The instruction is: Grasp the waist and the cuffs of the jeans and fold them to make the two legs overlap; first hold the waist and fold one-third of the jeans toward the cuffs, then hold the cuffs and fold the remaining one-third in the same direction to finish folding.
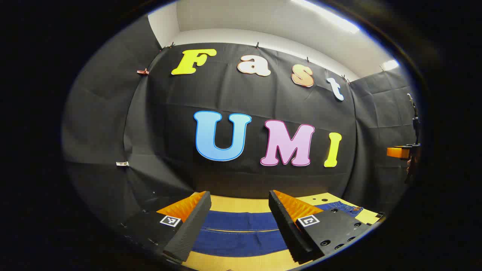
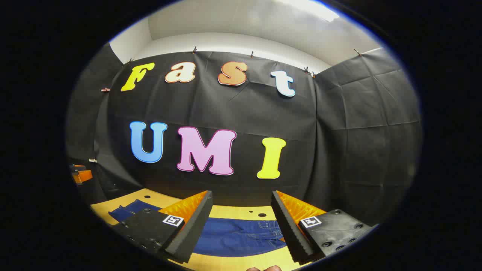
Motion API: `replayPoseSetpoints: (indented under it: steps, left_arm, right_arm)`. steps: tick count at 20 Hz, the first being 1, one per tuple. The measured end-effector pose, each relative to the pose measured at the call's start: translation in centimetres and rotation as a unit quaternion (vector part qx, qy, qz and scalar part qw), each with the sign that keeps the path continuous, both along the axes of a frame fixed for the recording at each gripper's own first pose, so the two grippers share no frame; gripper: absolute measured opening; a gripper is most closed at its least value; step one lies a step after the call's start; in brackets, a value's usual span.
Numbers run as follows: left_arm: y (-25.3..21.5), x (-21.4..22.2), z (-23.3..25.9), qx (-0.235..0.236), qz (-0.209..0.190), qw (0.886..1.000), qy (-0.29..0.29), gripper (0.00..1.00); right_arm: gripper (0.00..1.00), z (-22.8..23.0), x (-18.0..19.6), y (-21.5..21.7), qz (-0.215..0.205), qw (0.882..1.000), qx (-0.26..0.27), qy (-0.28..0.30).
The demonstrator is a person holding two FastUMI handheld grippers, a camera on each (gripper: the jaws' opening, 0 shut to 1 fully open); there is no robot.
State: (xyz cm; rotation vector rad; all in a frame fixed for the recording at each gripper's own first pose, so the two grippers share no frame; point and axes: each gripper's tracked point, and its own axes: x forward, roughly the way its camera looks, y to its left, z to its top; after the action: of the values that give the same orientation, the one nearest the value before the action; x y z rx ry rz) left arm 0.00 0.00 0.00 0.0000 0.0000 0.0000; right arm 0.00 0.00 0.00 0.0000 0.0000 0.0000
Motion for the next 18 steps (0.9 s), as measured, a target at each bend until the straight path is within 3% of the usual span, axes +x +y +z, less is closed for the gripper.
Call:
replayPoseSetpoints:
  steps: [3, 12, 16, 18]
  left_arm:
    - [-1.2, 0.7, 0.5, -0.016, -0.017, 1.0, -0.005, 0.96]
    - [-2.3, 1.4, 0.8, -0.003, -0.023, 1.0, -0.002, 0.97]
    - [-2.1, 1.0, 0.7, 0.021, -0.025, 0.999, 0.001, 0.97]
    - [-2.0, 0.9, 0.0, 0.038, -0.046, 0.998, 0.007, 0.96]
  right_arm:
    - [0.96, -0.1, -0.5, -1.3, -0.011, 1.0, -0.01, 0.007]
    - [0.96, 0.0, -1.3, -1.4, -0.018, 1.0, -0.019, 0.006]
    - [0.96, -0.4, -0.9, -0.6, -0.013, 1.0, -0.025, 0.011]
    - [0.96, -1.0, 0.0, -0.7, -0.01, 0.999, -0.043, 0.014]
